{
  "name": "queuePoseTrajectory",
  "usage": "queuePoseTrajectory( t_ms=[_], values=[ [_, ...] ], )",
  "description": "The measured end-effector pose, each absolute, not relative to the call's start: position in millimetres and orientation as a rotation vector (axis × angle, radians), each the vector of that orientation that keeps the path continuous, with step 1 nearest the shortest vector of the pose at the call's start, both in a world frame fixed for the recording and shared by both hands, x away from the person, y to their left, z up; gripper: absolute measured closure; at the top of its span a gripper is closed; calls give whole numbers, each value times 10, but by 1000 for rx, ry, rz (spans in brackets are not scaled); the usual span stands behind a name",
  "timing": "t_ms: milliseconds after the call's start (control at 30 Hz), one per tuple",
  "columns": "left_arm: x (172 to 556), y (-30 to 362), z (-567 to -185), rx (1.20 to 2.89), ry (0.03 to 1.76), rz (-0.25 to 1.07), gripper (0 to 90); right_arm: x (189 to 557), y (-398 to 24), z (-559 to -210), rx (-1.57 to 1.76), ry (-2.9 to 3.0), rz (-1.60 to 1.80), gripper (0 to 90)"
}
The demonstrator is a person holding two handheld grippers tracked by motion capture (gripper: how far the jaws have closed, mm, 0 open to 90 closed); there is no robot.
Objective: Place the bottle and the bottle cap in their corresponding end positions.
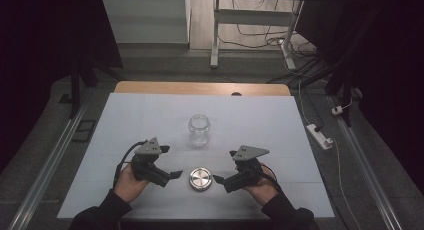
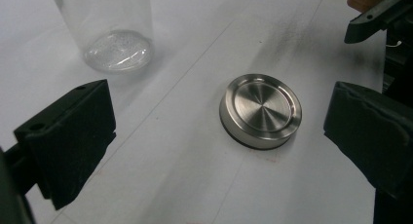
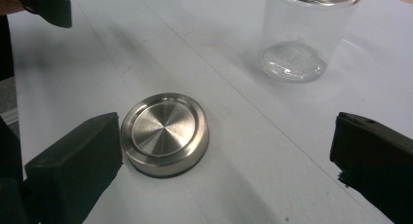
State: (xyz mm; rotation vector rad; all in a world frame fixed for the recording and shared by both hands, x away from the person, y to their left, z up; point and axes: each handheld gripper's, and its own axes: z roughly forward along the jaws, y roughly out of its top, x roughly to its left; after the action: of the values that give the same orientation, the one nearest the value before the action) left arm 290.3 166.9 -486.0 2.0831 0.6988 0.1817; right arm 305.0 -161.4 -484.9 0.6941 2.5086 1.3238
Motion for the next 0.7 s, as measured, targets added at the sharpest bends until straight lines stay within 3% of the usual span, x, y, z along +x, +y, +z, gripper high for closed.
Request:
queuePoseTrajectory(
  t_ms=[700],
  values=[
    [2655, 1967, -4892, 2056, 809, 215, 0, 2930, -1888, -4793, 736, 2458, 1283, 0]
  ],
)
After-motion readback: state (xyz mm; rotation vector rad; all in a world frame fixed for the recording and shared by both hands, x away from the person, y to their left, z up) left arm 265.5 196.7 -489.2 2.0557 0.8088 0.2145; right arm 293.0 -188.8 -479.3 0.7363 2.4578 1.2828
